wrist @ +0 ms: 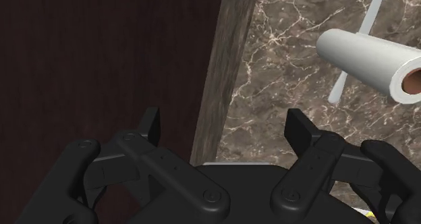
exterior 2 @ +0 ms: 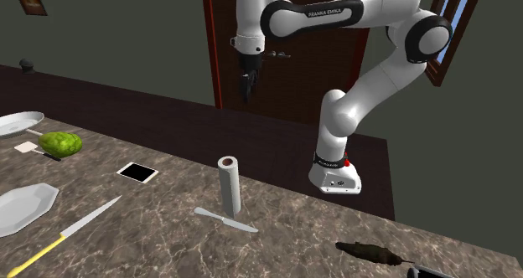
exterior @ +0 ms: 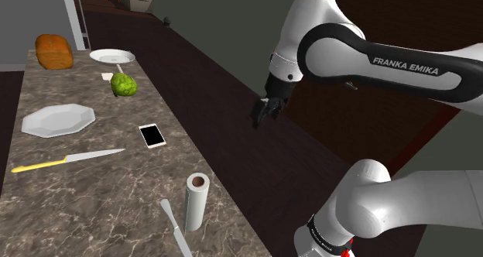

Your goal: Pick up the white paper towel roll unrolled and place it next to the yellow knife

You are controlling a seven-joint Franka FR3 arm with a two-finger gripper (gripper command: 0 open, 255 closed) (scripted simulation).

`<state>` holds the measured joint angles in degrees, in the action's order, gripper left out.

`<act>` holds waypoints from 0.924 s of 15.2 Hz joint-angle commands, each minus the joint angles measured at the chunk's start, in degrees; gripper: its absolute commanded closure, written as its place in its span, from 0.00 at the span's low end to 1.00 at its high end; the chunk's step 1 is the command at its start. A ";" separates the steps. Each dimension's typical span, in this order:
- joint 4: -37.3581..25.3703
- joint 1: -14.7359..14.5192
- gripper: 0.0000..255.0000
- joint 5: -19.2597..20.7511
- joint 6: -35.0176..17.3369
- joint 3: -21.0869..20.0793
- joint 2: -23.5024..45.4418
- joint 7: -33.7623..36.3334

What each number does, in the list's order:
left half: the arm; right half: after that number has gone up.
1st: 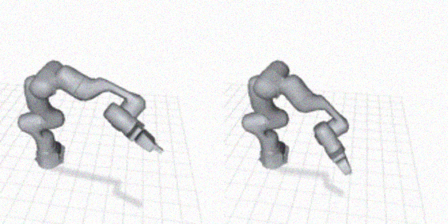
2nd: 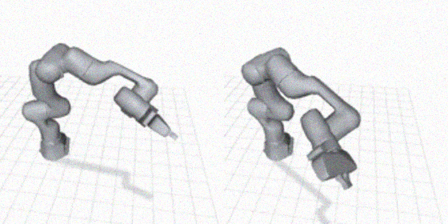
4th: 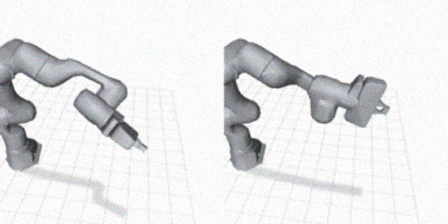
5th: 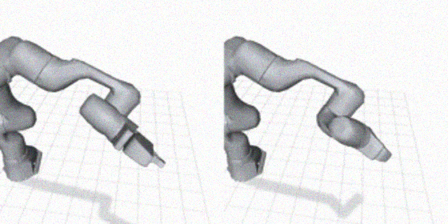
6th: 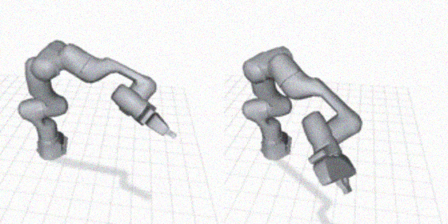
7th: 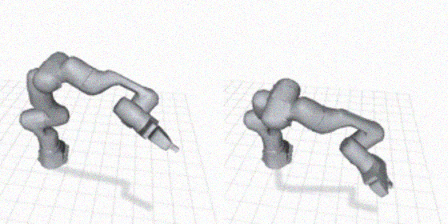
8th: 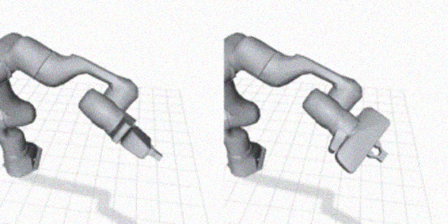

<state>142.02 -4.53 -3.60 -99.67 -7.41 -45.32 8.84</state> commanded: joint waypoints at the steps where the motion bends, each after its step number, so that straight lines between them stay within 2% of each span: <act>1: 0.75 -0.97 0.00 -2.16 -1.10 -2.76 0.67 3.63; 7: 0.82 -3.25 0.00 -7.63 -5.18 -10.47 5.17 13.42; 14: -2.51 -4.40 0.00 -12.02 -10.96 -19.75 14.12 24.80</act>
<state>140.08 -8.70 -14.90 -109.34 -25.33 -32.93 31.44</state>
